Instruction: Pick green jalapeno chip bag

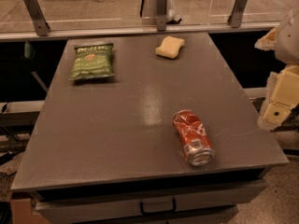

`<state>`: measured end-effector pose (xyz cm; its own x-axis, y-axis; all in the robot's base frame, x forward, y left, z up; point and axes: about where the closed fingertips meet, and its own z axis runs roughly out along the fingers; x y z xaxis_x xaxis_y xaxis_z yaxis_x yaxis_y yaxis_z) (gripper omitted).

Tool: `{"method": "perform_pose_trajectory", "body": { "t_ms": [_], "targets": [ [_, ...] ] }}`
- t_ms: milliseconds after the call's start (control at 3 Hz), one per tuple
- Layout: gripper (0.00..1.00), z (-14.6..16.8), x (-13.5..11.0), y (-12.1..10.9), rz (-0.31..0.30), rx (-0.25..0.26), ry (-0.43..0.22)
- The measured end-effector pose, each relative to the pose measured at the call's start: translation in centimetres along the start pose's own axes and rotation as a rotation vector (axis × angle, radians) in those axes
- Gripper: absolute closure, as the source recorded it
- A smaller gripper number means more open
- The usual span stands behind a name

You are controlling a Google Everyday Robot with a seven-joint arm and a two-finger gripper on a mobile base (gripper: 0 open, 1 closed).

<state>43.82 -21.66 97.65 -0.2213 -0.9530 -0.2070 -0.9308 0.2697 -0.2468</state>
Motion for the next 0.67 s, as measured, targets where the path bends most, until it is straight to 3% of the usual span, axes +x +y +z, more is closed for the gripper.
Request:
{"method": "perform_pose_trajectory", "body": {
  "t_ms": [333, 667],
  "targets": [
    [0.0, 0.0, 0.0, 0.0, 0.0, 0.0, 0.0],
    [0.0, 1.6, -4.2, -0.5, -0.05, -0.017, -0.098]
  ]
}}
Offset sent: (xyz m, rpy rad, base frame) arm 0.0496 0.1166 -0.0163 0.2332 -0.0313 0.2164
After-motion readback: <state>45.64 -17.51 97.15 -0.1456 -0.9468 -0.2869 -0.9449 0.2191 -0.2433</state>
